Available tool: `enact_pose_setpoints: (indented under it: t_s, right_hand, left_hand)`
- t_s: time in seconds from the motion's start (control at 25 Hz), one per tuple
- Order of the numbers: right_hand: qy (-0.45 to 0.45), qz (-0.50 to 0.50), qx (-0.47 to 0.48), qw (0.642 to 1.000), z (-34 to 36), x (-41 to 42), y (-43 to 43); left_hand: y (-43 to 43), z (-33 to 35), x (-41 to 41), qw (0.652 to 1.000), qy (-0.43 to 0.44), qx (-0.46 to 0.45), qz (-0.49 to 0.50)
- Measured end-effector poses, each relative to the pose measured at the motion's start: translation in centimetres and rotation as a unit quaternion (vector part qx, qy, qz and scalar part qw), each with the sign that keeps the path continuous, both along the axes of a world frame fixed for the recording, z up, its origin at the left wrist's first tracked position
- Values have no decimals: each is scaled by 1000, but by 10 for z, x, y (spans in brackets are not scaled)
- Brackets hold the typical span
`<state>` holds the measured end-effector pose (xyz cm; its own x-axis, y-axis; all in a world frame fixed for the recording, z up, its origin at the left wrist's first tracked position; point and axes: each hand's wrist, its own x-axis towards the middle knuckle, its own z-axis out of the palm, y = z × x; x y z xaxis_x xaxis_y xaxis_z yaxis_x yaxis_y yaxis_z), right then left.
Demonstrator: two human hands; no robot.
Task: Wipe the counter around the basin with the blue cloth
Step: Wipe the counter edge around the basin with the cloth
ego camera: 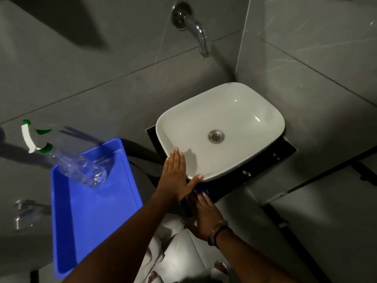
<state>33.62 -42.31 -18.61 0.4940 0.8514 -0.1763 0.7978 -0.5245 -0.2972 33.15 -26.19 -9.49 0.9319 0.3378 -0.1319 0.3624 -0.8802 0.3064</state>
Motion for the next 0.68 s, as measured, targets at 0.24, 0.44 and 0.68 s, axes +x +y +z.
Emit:
enact_pose_setpoints:
  t_s: [0.24, 0.44, 0.68]
  right_hand:
    - [-29, -53, -10, 998, -17, 81, -83]
    - [-33, -199, -41, 979, -17, 198, -134]
    - [-6, -344, -82, 936, -20, 291, -144]
  left_hand:
    - [-3, -4, 1, 1000, 0, 26, 15]
    - [-5, 0, 3, 999, 14, 30, 20]
    - [-6, -8, 4, 999, 26, 37, 30]
